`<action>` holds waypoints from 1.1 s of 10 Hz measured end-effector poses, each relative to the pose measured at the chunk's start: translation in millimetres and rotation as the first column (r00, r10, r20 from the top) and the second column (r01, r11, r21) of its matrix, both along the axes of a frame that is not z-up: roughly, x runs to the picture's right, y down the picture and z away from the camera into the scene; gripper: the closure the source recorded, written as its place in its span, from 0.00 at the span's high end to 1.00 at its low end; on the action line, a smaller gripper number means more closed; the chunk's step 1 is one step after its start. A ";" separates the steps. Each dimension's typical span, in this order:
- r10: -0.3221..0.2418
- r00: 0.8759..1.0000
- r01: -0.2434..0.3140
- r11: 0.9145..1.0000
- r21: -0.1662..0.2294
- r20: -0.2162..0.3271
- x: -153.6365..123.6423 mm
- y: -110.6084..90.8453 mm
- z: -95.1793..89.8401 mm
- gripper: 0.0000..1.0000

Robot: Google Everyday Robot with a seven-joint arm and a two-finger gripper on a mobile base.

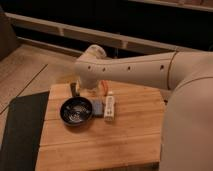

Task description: Wipe the white sponge on the table

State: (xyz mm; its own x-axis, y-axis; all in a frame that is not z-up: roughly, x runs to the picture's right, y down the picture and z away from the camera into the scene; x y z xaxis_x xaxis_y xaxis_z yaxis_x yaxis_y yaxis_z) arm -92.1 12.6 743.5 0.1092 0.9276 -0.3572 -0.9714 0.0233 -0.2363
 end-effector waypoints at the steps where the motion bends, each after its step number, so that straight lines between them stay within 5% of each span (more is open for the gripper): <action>1: 0.000 1.000 0.000 1.000 -0.009 0.021 0.0 5.8 4.4 0.65; 7: -0.001 0.999 -0.003 0.993 -0.118 -0.039 58.6 37.7 43.0 0.65; 11: -0.024 1.000 0.021 0.985 -0.172 -0.013 44.9 51.1 59.6 0.65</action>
State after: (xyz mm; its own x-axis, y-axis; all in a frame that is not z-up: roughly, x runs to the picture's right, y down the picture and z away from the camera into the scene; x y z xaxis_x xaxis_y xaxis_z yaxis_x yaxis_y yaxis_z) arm -47.2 63.7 803.1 0.1224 0.8498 -0.5127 -0.9746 0.0055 -0.2237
